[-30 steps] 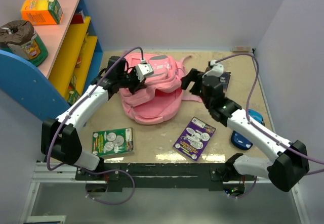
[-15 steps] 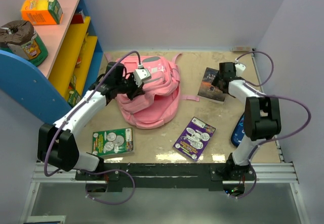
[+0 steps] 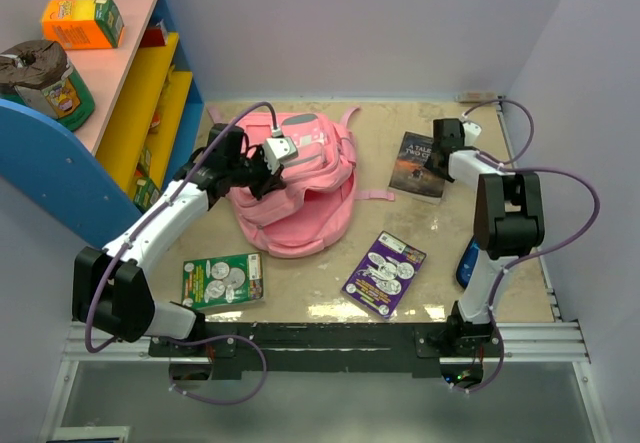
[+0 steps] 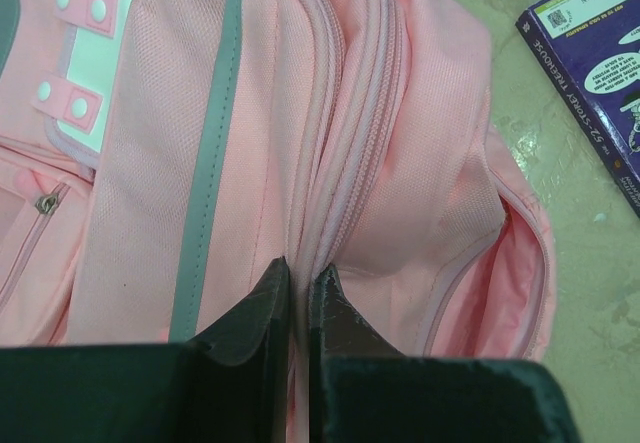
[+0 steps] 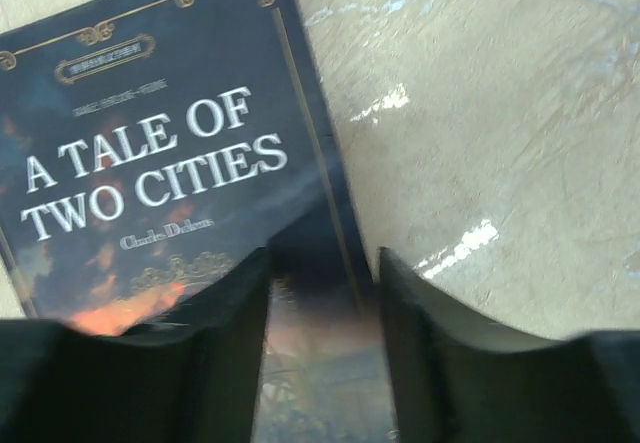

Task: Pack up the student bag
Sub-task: Adjust the student bag at the center of the board, then move the book to the center of the board.

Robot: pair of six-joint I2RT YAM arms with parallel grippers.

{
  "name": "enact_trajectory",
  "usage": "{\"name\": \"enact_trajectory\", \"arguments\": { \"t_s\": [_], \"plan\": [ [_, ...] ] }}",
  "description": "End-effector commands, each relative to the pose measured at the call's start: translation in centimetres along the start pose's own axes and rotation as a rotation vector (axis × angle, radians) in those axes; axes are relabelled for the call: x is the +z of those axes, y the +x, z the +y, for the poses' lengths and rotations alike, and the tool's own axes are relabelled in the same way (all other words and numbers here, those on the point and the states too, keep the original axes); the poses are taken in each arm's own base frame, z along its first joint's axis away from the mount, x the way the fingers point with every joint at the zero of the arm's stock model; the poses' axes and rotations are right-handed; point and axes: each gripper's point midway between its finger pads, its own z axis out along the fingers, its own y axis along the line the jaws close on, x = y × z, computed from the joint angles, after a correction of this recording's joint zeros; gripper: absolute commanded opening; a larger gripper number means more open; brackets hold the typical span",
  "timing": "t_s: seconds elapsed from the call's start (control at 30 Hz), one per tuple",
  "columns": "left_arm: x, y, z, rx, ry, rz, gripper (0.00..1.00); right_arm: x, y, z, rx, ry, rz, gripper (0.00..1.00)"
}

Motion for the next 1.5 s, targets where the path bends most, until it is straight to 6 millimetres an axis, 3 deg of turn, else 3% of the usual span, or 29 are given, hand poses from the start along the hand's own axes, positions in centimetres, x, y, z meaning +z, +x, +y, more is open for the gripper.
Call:
{"name": "enact_trajectory", "arguments": {
  "t_s": [0.0, 0.07, 0.17, 0.2, 0.3, 0.37, 0.4, 0.43, 0.53, 0.67, 0.77, 0.83, 0.87, 0.97, 1.0, 1.07, 1.23, 1.37, 1.47],
  "plan": [
    [-1.2, -3.5, -0.7, 0.065, 0.021, -0.123, 0.0, 1.0, 3.2, 0.6, -0.005, -0.048, 0.102, 0.29],
    [-1.3, -3.5, -0.6, 0.068, 0.02, -0.122, 0.0, 0.9, 3.7, 1.0, 0.004, -0.075, 0.116, 0.15],
    [-1.4, -3.7, -0.6, 0.07, 0.022, -0.122, 0.0, 0.9, 4.3, 1.3, 0.005, -0.094, 0.143, 0.08],
    [-1.5, -3.8, -0.6, 0.072, 0.021, -0.123, 0.0, 0.9, 4.4, 1.4, 0.005, -0.101, 0.148, 0.0],
    [-1.5, -3.7, -0.7, 0.069, 0.025, -0.119, 0.0, 0.6, 5.0, 2.0, 0.012, -0.148, 0.165, 0.0],
    [-1.5, -3.6, -0.7, 0.069, 0.025, -0.116, 0.0, -0.3, 4.0, 2.7, 0.031, -0.195, 0.138, 0.0],
    [-1.4, -3.5, -0.7, 0.067, 0.023, -0.113, 0.0, -1.0, 4.3, 3.1, 0.036, -0.241, 0.15, 0.0],
    [-1.4, -3.4, -0.7, 0.067, 0.025, -0.109, 0.0, -2.6, 2.6, 3.8, 0.056, -0.294, 0.107, 0.0],
    [-1.3, -3.3, -0.6, 0.061, 0.021, -0.107, 0.0, -5.9, -0.2, 5.1, 0.082, -0.398, 0.037, 0.0],
    [-1.0, -3.6, -0.3, 0.049, 0.021, -0.109, 0.0, -11.9, -4.2, 5.4, 0.101, -0.508, -0.06, 0.0],
    [-0.9, -3.7, -0.3, 0.043, 0.025, -0.115, 0.0, -13.1, -3.5, 4.3, 0.107, -0.508, -0.069, 0.0],
    [-0.8, -3.8, -0.4, 0.039, 0.029, -0.117, 0.0, -11.9, -1.6, 3.3, 0.108, -0.468, -0.04, 0.0],
    [-0.8, -3.8, -0.3, 0.039, 0.027, -0.118, 0.0, -10.7, -1.2, 2.9, 0.106, -0.435, -0.046, 0.06],
    [-0.8, -3.8, -0.2, 0.039, 0.026, -0.113, 0.0, -8.9, -1.2, 3.1, 0.104, -0.4, -0.042, 0.6],
    [-0.9, -3.7, -0.3, 0.04, 0.029, -0.107, 0.0, -7.7, -0.6, 3.4, 0.1, -0.387, -0.021, 0.64],
    [-1.0, -3.8, -0.3, 0.045, 0.026, -0.109, 0.0, -6.9, -1.6, 4.1, 0.111, -0.383, -0.031, 0.73],
    [-1.0, -4.0, -0.4, 0.045, 0.032, -0.115, 0.0, -3.5, -1.3, 4.5, 0.097, -0.316, 0.007, 0.79],
    [-0.9, -4.1, -0.3, 0.048, 0.039, -0.11, 0.0, -2.2, -2.0, 5.2, 0.086, -0.291, 0.013, 0.82],
    [-0.9, -4.1, -0.3, 0.051, 0.045, -0.106, 0.0, -0.9, -1.1, 5.3, 0.069, -0.265, 0.052, 0.82]
  ]
}}
